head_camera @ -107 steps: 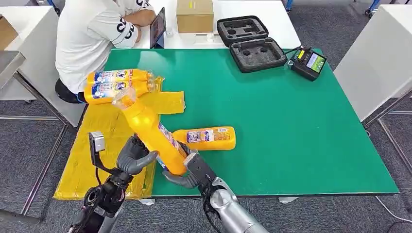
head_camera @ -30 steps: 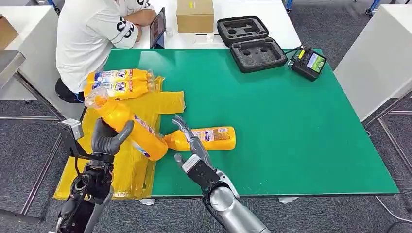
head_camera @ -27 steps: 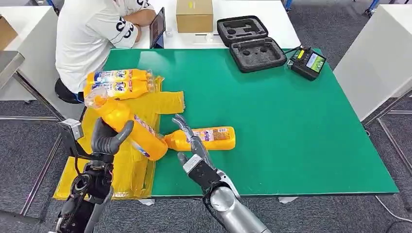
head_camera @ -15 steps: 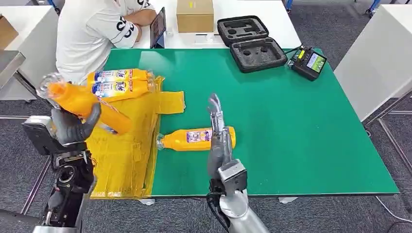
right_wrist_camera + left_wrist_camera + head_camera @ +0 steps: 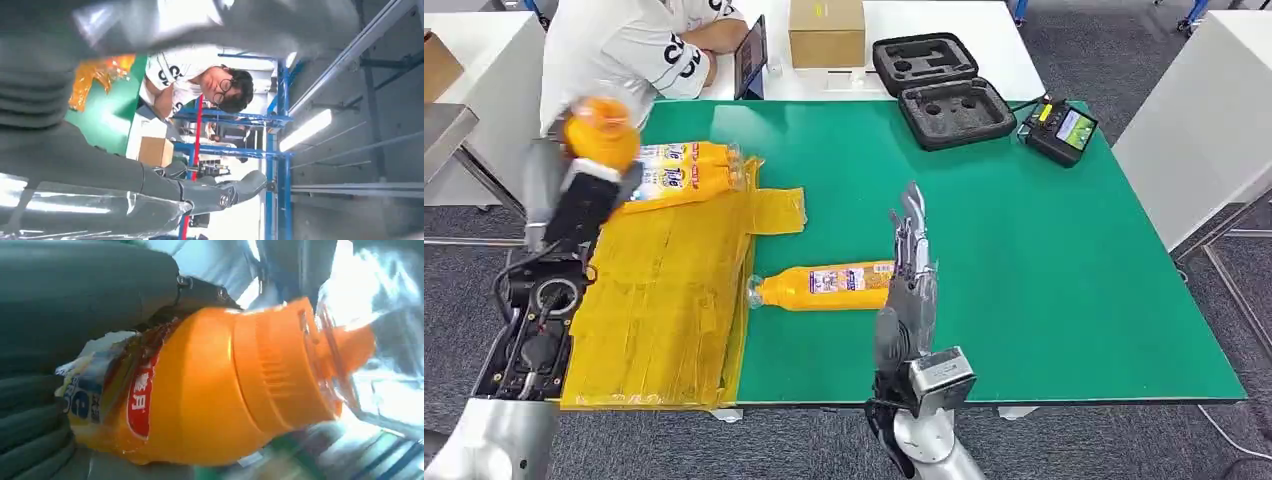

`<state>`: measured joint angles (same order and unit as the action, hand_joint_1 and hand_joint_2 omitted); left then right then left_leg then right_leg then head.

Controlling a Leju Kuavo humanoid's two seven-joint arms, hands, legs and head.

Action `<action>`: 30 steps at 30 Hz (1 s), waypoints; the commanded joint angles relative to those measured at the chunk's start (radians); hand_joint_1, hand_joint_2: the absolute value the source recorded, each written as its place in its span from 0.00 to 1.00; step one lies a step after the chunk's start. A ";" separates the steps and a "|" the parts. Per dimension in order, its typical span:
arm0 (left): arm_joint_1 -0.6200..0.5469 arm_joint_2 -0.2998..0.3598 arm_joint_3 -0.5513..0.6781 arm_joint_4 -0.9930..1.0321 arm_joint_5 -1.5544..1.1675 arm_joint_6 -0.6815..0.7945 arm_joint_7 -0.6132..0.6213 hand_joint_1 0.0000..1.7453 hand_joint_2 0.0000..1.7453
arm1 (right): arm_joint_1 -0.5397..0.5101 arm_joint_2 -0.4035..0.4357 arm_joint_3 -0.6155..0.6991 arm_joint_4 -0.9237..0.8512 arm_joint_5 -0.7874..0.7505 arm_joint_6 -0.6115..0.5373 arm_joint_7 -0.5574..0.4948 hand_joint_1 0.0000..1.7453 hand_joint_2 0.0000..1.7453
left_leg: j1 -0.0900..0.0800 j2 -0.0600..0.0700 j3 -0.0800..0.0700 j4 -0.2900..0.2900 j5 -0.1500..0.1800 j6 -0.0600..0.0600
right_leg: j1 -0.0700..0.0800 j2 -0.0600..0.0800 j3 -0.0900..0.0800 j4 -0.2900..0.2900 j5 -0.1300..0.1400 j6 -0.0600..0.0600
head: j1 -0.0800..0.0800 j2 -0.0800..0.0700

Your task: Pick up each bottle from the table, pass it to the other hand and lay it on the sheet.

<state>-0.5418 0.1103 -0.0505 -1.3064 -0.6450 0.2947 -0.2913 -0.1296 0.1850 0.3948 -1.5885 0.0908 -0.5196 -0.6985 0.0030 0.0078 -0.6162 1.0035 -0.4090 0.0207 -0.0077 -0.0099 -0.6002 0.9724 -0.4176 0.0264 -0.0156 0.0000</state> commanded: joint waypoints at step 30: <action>-0.174 0.085 -0.225 0.821 -0.452 -0.245 0.166 1.00 1.00 | -0.050 0.017 -0.054 0.048 0.045 0.177 0.000 0.00 1.00 | 0.001 0.004 0.002 0.000 0.000 -0.001 | 0.000 0.005 0.001 0.000 0.002 -0.002 | 0.000 0.000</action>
<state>-0.6554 0.2007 -0.2308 -0.6485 -1.0785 0.0744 -0.1442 -0.1257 0.1816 0.3613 -1.6106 0.1381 -0.3574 -0.6985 0.0033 0.0118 -0.6169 1.0033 -0.4084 0.0202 -0.0076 -0.0060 -0.6017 0.9728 -0.4149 0.0248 -0.0153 0.0000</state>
